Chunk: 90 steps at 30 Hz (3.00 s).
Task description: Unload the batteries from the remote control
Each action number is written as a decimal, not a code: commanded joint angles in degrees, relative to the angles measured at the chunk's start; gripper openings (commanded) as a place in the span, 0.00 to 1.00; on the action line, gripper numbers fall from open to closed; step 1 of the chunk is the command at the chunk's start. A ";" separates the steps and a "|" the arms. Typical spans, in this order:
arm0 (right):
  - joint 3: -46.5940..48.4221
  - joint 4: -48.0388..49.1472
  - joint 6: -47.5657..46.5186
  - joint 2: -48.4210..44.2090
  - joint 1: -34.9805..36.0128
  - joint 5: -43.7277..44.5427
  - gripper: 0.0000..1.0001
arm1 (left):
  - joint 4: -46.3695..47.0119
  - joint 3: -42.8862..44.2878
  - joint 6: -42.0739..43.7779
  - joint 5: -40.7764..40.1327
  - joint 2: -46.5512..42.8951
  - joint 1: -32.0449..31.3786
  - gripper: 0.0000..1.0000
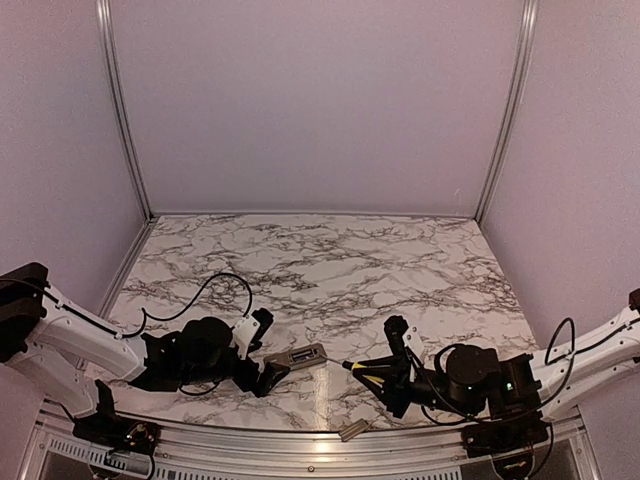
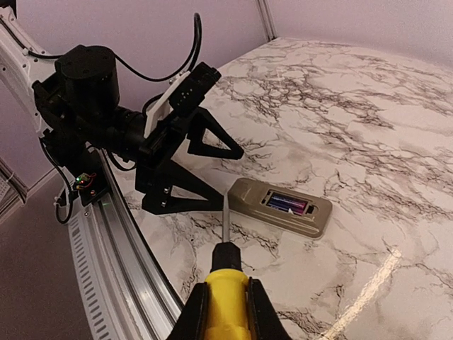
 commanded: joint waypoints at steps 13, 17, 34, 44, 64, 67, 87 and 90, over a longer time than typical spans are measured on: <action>-0.76 -0.15 -0.24 -2.51 0.88 -0.41 0.00 | 13.31 3.08 6.93 10.84 16.71 2.89 0.86; -1.67 -0.48 -0.12 -4.54 0.98 -0.84 0.00 | 13.99 3.27 8.33 13.21 17.57 2.89 0.77; -5.50 0.96 -1.60 -12.80 1.10 -4.43 0.00 | 9.02 7.90 14.05 12.74 19.96 -1.70 0.48; -5.49 0.30 -0.91 -13.03 1.33 -4.20 0.00 | 8.30 7.96 15.70 15.08 20.55 -2.99 0.62; -4.66 1.58 -3.19 -10.47 1.34 -1.22 0.00 | 24.89 -0.89 18.36 10.68 19.80 -3.26 0.99; -4.57 1.22 -3.38 -10.63 1.35 -0.56 0.00 | 25.37 -0.01 18.68 10.68 21.16 -3.43 0.99; -4.04 -1.00 -4.65 -11.76 1.25 2.51 0.00 | 27.03 3.64 20.60 7.25 25.74 -4.40 0.76; -4.00 -0.89 -4.63 -11.30 1.30 2.86 0.00 | 27.11 4.56 19.95 6.21 26.74 -4.40 0.73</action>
